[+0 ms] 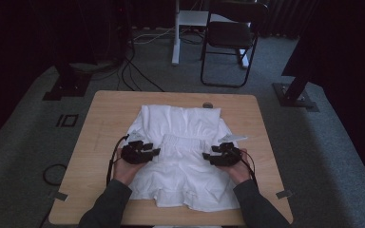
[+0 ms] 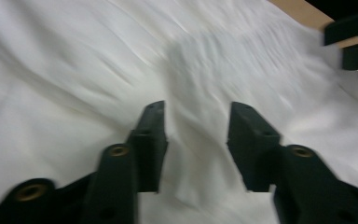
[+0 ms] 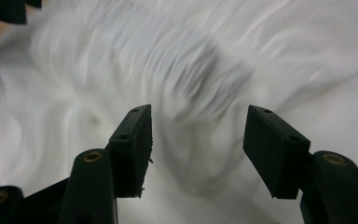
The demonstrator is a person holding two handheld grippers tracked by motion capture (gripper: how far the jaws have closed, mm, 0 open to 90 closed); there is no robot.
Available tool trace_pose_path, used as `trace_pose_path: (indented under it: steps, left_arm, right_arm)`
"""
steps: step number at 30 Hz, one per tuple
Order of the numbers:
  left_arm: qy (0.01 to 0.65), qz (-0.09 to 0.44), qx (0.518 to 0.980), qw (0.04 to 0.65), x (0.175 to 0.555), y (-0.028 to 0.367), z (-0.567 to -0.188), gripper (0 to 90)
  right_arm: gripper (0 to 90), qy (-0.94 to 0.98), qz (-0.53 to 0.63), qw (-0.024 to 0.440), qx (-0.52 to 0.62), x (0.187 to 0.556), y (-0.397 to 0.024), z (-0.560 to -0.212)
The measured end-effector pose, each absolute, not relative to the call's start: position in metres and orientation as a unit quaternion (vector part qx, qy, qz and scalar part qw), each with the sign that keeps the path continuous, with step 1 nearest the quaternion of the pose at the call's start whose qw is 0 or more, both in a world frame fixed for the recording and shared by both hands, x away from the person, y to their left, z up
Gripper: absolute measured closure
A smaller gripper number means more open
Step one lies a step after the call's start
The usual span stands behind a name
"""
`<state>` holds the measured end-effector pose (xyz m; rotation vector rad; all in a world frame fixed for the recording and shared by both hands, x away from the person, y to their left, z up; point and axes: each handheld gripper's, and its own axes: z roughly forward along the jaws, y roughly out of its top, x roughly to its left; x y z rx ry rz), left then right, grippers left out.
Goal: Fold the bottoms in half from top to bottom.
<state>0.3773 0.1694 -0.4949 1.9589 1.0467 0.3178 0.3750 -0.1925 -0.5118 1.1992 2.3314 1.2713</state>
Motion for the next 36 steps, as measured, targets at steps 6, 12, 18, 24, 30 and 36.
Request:
trace_pose_path:
  steps: [6, 12, 18, 24, 30, 36]
  left_arm:
    - [0.42, 0.13, 0.796, 0.416, 0.405, 0.158, -0.494, 89.9]
    - [0.425, 0.126, 0.821, 0.359, 0.427, 0.138, -0.517, 89.7]
    - [0.413, 0.122, 0.827, 0.361, 0.42, 0.13, -0.526, 83.9]
    - [0.385, 0.12, 0.826, 0.394, 0.39, 0.131, -0.523, 81.4]
    - [0.358, 0.105, 0.834, 0.407, 0.364, 0.131, -0.53, 79.4]
    - [0.332, 0.101, 0.848, 0.401, 0.351, 0.13, -0.534, 79.4]
  right_arm:
    - [80.6, 0.787, 0.415, 0.117, 0.441, 0.403, -0.189, -0.51]
    - [81.4, 0.789, 0.371, 0.121, 0.474, 0.432, -0.176, -0.531]
    - [77.9, 0.792, 0.385, 0.095, 0.464, 0.433, -0.177, -0.536]
    - [74.6, 0.797, 0.417, 0.08, 0.429, 0.413, -0.183, -0.53]
    - [70.2, 0.816, 0.422, 0.084, 0.385, 0.388, -0.185, -0.527]
    - [69.8, 0.784, 0.423, 0.131, 0.435, 0.397, -0.197, -0.515]
